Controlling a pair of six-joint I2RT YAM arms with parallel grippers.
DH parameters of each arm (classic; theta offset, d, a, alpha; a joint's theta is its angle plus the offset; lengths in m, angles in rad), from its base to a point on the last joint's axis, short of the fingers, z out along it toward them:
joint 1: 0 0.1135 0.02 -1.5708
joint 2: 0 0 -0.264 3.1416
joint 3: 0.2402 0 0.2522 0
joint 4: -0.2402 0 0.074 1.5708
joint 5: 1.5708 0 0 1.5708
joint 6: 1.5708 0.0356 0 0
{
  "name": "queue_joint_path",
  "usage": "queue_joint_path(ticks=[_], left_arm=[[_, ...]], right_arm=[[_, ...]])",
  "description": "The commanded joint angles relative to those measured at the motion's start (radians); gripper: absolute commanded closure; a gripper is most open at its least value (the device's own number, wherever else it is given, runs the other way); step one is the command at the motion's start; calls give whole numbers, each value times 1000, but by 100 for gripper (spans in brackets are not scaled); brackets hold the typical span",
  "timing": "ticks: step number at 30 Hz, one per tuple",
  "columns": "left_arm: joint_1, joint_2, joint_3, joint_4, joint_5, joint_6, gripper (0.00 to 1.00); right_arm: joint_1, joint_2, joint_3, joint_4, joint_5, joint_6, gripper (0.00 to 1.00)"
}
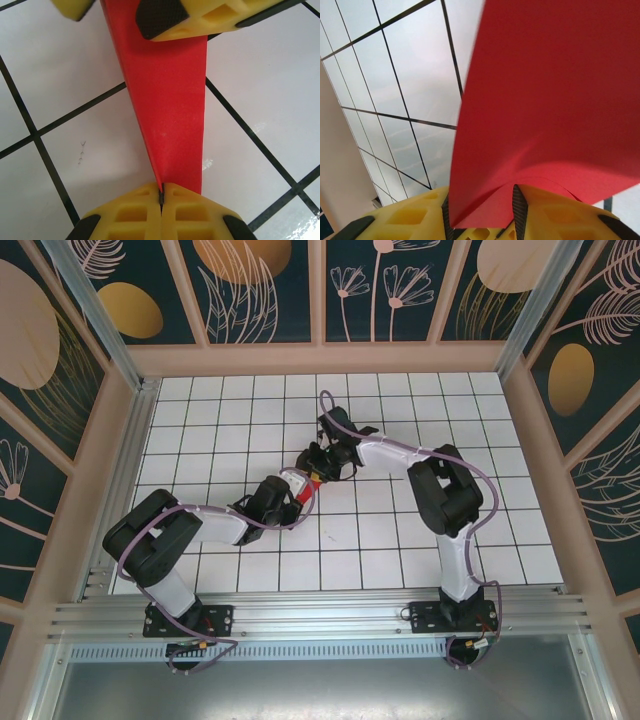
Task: Fold a paper plane with a square sheet of paper (pick it up from the middle)
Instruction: Fold the wing for the fifth time at the center of the table.
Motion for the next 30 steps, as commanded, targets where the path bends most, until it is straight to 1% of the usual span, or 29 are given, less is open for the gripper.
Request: queue_joint_path(ticks=[1,7,10,13,14,18,20,23,28,30], left_arm=[[-3,-6,6,-31,-20,28,100],[-4,-9,2,-28,-32,23,100],[-5,-9,-1,-28,-38,10,99],[-5,-12,-4,-29,-47,-3,96],[-5,-15,-6,-29,-51,-11,94],[-5,-27,-10,-43,-54,-42,84],[-4,-40,-11,-56,-54,-73,71],[-3,-77,-14,-79,-29,-135,56],[-2,-167,-53,-52,44,-286,42],[1,-195,-75,-19,60,-366,39]], right_arm=[[15,28,42,-42,6,-18,63],[16,20,37,-51,31,-19,71],[12,0,23,-51,52,-28,79],[9,-10,11,-51,68,-37,88],[8,-12,10,-51,69,-42,89],[5,-26,-5,-49,88,-61,92],[2,-32,-19,-39,94,-82,94],[-3,-51,-65,16,79,-132,97],[-16,-96,-159,146,31,-213,97],[-24,-113,-188,181,16,-231,97]])
